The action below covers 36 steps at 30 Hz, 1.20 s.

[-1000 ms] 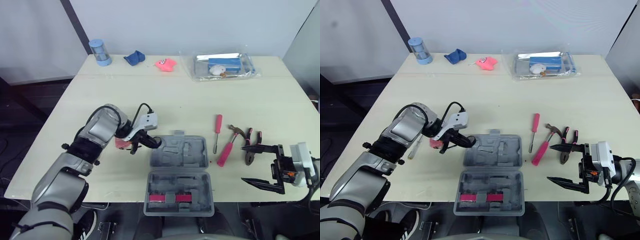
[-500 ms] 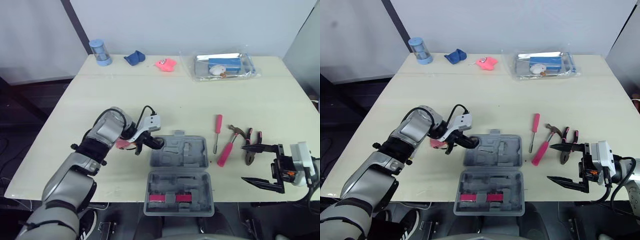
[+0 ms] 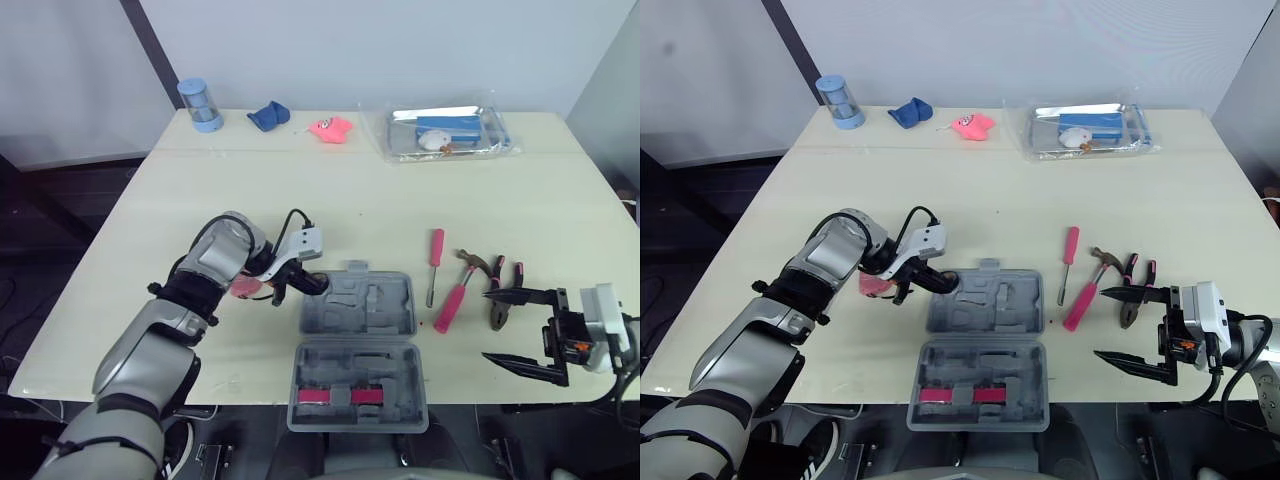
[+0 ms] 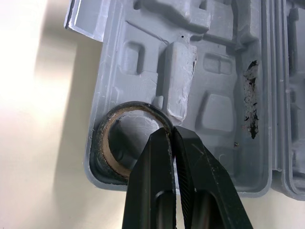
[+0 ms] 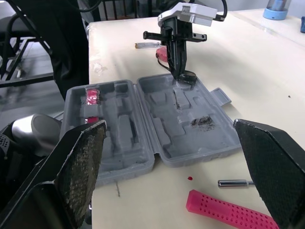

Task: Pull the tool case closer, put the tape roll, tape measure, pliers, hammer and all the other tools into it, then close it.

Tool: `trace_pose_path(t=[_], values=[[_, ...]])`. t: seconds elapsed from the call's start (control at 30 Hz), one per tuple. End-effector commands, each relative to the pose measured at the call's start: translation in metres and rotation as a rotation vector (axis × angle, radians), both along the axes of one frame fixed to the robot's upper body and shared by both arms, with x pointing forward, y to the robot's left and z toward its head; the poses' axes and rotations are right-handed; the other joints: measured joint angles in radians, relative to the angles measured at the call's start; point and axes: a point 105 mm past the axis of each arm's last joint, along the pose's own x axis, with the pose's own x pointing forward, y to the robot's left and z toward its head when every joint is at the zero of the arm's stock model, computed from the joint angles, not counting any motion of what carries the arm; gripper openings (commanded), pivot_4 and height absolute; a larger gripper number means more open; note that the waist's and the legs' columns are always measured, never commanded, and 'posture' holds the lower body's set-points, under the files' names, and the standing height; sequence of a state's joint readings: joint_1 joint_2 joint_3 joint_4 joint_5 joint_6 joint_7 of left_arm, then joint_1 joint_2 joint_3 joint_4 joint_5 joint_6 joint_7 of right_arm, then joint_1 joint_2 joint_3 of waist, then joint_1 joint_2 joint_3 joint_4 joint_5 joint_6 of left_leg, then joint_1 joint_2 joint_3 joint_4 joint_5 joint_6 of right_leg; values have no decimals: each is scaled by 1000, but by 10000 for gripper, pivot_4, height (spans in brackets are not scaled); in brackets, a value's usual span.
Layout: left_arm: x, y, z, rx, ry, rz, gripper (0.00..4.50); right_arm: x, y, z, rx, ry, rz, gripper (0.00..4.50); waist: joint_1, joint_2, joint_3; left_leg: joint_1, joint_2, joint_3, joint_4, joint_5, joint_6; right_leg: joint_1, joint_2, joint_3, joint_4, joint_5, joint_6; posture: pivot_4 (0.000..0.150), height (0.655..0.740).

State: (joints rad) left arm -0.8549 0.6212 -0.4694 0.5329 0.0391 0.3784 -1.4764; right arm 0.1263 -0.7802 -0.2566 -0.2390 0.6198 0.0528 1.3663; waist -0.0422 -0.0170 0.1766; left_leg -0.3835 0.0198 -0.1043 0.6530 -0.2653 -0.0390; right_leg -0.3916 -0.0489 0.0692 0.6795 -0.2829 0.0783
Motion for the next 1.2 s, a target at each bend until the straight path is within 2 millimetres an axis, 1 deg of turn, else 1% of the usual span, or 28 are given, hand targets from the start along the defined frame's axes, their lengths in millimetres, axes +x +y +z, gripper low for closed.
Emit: trace_pose_path(t=[0.03,0.17,0.37,0.4,0.47,0.5,0.53,0.57,0.6,0.63,0.77,0.87,1.0,1.1,1.2], values=[[5,0,10,-13,-36,0,278,1,-5,8,-24,-61,-22,45000,0,0,0,0,0,0,0,0,0,0,0,0,0,0,0,1500,7400],[5,0,10,-12,-37,-2,278,5,-7,8,-35,-75,-56,45000,0,0,0,0,0,0,0,0,0,0,0,0,0,0,0,1500,7400],[7,0,11,-9,-41,-3,278,8,-5,9,-34,-80,-60,45000,0,0,0,0,0,0,0,0,0,0,0,0,0,0,0,1500,7400],[7,0,11,-11,-40,-3,6964,8,-5,9,-33,-80,-59,45000,0,0,0,0,0,0,0,0,0,0,0,0,0,0,0,1500,7400],[7,0,12,-8,-43,-6,14712,8,-4,10,-32,-79,-58,45000,0,0,0,0,0,0,0,0,0,0,0,0,0,0,0,1500,7400],[9,0,13,-12,-53,6,20391,8,-4,10,-31,-77,-57,45000,0,0,0,0,0,0,0,0,0,0,0,0,0,0,0,1500,7400],[9,1,13,-4,-56,-4,24714,8,-4,10,-30,-76,-56,45000,0,0,0,0,0,0,0,0,0,0,0,0,0,0,0,1500,7400],[9,0,14,-8,-62,-4,30048,8,-4,10,-30,-75,-55,45000,0,0,0,0,0,0,0,0,0,0,0,0,0,0,0,1500,7400],[9,-1,16,-13,-62,-7,31956,8,-3,10,-29,-74,-55,45000,0,0,0,0,0,0,0,0,0,0,0,0,0,0,0,1500,7400],[8,-2,17,-11,-62,-20,32935,8,-3,10,-29,-74,-55,45000,0,0,0,0,0,0,0,0,0,0,0,0,0,0,0,1500,7400],[8,-4,21,-13,-71,-38,32935,7,-2,11,-28,-71,-55,45000,0,0,0,0,0,0,0,0,0,0,0,0,0,0,0,1500,7400],[5,-12,32,-39,-81,-70,32935,7,-1,11,-26,-71,-57,45000,0,0,0,0,0,0,0,0,0,0,0,0,0,0,0,1500,7400],[5,-16,46,-81,-114,-89,32935,7,0,11,-24,-74,-60,45000,0,0,0,0,0,0,0,0,0,0,0,0,0,0,0,1500,7400],[8,-14,52,-157,-155,-72,32935,7,0,11,-21,-75,-63,45000,-2,0,0,0,0,0,0,0,0,0,0,0,0,0,0,1500,7400],[11,-6,50,-234,-217,-46,32935,7,2,11,-17,-76,-68,45000,-3,0,0,0,0,0,0,0,0,0,0,0,0,0,0,1500,7400]])
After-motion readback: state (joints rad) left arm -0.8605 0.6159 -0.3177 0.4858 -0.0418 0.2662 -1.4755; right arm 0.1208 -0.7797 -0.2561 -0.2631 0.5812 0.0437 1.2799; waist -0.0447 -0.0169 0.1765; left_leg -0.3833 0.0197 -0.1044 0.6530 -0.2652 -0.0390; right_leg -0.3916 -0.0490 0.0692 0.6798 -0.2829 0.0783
